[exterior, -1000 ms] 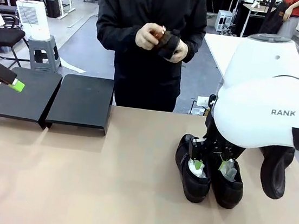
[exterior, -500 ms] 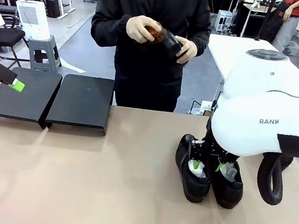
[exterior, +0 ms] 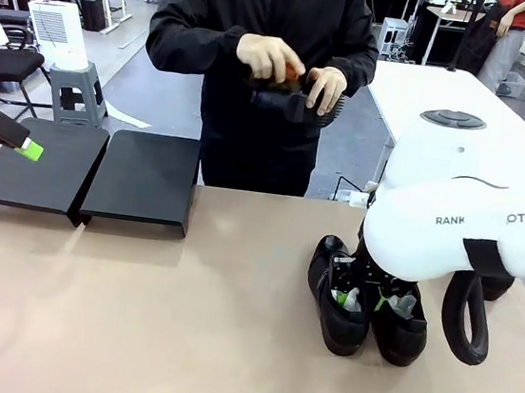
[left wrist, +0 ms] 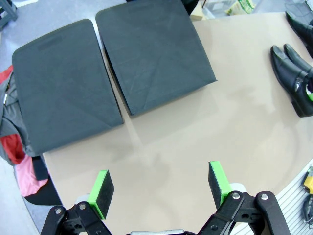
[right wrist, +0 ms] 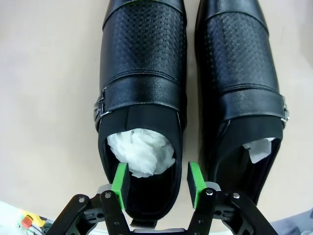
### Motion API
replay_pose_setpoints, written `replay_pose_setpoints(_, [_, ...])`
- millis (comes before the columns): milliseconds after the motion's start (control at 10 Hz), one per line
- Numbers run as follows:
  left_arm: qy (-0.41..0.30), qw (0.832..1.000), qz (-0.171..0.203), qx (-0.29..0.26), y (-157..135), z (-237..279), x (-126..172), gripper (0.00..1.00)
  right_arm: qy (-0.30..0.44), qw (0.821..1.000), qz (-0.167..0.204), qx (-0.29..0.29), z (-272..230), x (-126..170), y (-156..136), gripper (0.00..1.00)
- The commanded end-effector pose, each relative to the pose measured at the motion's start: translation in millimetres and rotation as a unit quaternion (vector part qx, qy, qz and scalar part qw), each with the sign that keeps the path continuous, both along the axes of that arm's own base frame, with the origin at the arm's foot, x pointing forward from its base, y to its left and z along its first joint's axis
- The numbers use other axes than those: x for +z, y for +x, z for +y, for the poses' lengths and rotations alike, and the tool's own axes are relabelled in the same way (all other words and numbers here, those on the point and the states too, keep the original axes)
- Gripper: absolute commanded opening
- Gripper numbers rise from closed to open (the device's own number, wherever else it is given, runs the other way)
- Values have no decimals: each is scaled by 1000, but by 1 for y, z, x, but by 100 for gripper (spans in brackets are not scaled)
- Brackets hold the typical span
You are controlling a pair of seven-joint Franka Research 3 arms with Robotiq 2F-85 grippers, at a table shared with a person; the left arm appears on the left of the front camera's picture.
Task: Organize the shoes by placing them on the stand.
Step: Pick up one Shoe and place it in the middle of the table.
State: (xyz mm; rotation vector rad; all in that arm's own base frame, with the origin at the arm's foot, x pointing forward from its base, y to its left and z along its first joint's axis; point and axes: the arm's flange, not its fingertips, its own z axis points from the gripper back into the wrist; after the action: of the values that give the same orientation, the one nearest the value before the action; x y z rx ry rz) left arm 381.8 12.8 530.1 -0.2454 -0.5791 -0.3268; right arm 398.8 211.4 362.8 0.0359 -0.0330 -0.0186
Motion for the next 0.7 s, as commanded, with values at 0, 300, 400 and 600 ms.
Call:
replay_pose_setpoints(0, [-8,1000,0,-2,-1,2,0,100,-3,1000,-7,-11,2,-9,7,63])
replay_pose_setpoints(300, [-8,1000,0,-2,-1,2,0,100,-17,1000,-9,-12,5,-20,10,57])
replay_pose_setpoints(400, [-8,1000,0,-2,-1,2,0,100,-26,1000,-10,-8,7,-21,11,38])
replay_pose_setpoints(600, [-8,1000,0,-2,-1,2,0,100,-33,999,-5,-5,8,-23,13,0])
